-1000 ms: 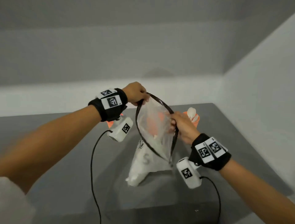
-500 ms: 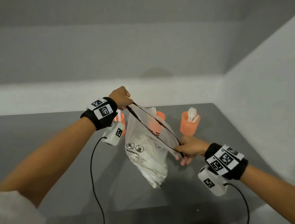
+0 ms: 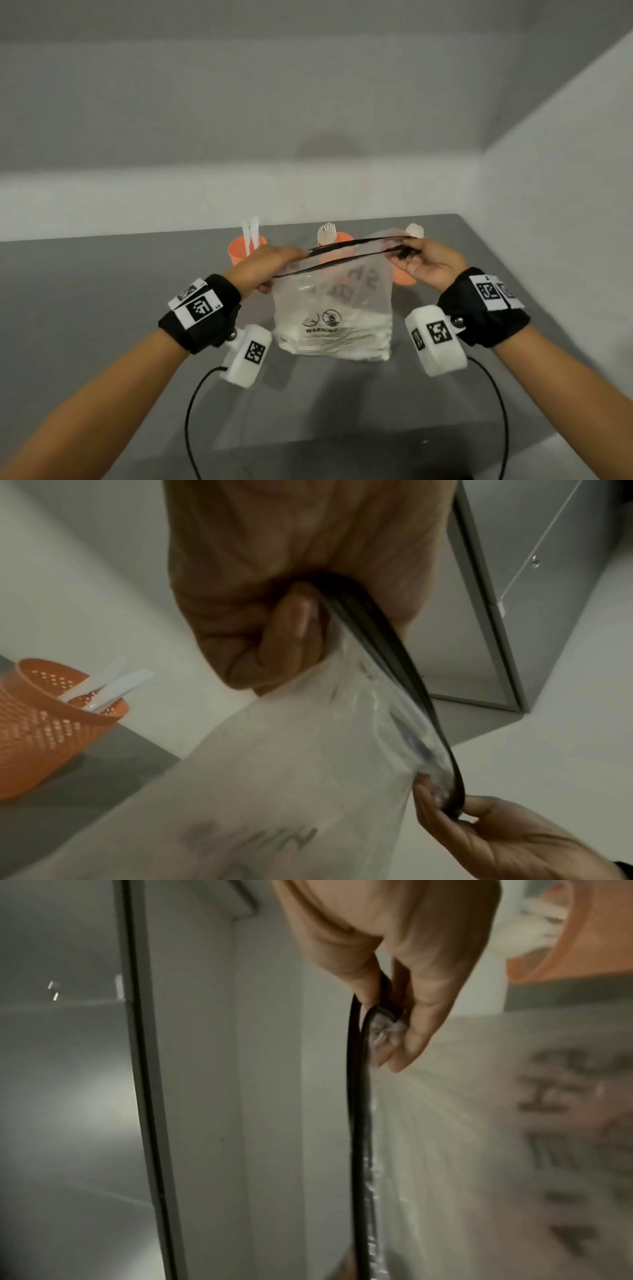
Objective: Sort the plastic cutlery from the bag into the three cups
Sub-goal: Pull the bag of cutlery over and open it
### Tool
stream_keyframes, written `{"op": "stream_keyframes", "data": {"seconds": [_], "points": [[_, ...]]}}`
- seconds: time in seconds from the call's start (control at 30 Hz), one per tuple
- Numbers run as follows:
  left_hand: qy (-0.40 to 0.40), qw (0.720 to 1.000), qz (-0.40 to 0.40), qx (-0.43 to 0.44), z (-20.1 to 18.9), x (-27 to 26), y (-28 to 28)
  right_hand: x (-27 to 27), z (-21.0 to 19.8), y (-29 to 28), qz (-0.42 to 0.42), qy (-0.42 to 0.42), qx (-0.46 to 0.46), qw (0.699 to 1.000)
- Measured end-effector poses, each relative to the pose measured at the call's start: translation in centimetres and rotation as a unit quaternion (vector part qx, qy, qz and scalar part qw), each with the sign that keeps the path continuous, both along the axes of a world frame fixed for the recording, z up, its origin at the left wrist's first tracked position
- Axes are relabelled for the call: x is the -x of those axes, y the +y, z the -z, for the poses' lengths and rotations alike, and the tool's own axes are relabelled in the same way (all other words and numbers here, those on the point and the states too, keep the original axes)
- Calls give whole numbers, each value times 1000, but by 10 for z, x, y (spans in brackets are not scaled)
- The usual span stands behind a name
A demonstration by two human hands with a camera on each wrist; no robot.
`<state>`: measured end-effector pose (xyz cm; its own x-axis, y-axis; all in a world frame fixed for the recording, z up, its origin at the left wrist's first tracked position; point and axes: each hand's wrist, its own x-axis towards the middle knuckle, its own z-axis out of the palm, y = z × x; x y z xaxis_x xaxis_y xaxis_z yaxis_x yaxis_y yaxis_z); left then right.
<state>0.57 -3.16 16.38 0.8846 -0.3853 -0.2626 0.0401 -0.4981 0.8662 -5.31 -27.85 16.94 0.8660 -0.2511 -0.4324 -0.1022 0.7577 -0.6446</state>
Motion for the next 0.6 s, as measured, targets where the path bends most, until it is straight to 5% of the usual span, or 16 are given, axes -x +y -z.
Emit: {"op": "stream_keyframes", "data": {"seconds": [0.13, 0.23, 0.33, 0.43, 0.5, 0.6], "points": [[-45, 987, 63, -142, 13, 0, 7, 0, -3, 10, 3, -7, -33, 999], [-5, 993, -10, -121, 22, -4, 10, 9, 6, 12, -114, -20, 140, 983], [166, 967, -155, 115, 22, -5, 8, 27, 12, 10, -291, -18, 433, 853], [319, 859, -207, 344, 21, -3, -1, 41, 22, 13, -439, -13, 499, 747], [343, 830, -212, 386, 25, -3, -12, 42, 34, 13, -460, -5, 473, 751], [347, 813, -231, 407, 40, 2, -22, 39, 50, 0, -410, 2, 332, 849]]}}
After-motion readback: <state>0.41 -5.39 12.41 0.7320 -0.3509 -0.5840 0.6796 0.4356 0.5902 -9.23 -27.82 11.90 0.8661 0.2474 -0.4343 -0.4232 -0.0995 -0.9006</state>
